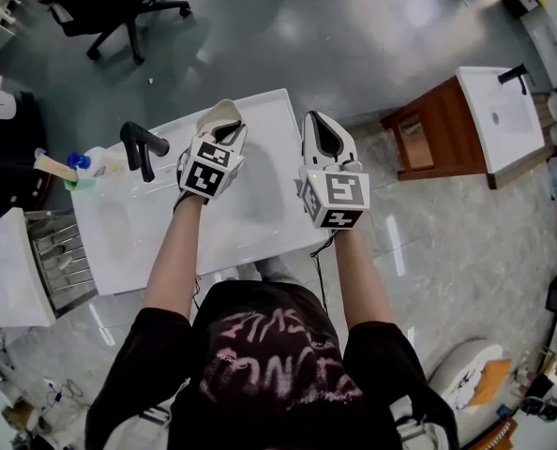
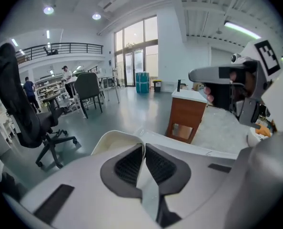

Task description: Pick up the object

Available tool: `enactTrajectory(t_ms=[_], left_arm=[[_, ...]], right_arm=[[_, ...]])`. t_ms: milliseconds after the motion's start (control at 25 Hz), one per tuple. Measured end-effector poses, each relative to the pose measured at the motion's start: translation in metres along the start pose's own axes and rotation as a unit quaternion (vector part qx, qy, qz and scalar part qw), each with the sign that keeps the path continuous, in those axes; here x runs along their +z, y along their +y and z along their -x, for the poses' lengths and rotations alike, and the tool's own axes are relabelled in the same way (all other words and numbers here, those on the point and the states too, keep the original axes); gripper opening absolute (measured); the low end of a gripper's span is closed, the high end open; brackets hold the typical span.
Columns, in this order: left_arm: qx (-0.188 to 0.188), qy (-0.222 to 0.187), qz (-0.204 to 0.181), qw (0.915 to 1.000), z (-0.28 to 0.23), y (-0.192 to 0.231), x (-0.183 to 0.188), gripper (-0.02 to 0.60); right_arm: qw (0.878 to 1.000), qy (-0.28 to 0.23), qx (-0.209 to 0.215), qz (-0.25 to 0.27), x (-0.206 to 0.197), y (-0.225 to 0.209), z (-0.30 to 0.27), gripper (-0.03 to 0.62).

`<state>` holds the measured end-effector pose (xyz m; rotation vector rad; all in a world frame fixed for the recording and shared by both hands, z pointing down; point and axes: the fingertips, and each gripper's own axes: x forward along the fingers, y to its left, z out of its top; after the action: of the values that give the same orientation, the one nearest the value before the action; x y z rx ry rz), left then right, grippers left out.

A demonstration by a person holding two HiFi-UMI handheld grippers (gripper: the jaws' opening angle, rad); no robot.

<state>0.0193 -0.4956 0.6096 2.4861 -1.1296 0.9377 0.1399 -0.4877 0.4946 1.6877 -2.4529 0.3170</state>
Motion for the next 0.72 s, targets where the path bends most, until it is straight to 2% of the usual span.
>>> enactTrajectory(t_ms=[400, 720], left_arm=[[0.029, -0.108, 0.011, 0.9936, 0.068, -0.008, 0.059, 0.034], [0.053, -0.193, 0.018, 0.9796, 0.132, -0.019, 0.104, 0.034]], right_arm=[[1.0, -0.019, 0.003, -0.002, 0.021, 0.023, 0.024, 0.015], [0.999, -0.036, 0.009, 0.002, 0.036, 0.042, 0.044, 0.015]])
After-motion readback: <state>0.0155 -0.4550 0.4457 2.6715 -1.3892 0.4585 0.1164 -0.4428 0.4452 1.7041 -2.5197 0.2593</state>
